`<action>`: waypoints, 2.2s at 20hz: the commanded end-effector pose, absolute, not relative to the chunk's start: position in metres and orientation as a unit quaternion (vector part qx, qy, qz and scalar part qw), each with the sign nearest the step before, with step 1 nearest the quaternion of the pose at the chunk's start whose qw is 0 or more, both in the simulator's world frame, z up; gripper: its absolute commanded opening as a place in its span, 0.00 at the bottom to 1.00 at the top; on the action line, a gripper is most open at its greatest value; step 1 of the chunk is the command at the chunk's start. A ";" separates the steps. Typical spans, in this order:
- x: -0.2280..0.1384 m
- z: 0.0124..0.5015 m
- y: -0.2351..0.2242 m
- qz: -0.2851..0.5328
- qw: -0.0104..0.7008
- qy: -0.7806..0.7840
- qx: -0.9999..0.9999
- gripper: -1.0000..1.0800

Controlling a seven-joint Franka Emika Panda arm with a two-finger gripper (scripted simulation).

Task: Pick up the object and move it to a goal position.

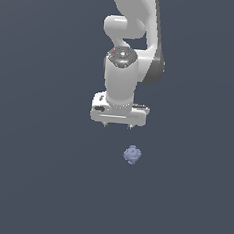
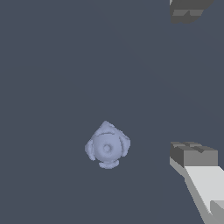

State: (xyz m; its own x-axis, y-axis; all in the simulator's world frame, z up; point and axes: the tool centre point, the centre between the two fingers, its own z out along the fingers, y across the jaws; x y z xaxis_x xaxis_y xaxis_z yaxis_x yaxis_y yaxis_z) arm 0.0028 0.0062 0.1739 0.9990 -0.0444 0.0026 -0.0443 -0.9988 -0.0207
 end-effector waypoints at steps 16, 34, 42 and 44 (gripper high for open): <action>0.006 0.172 0.006 0.006 0.000 0.023 -1.000 0.96; 0.033 0.138 0.039 0.004 0.002 0.166 -0.986 0.96; 0.048 0.115 0.062 0.002 0.001 0.255 -0.967 0.96; 0.051 0.110 0.067 0.002 0.001 0.274 -0.962 0.96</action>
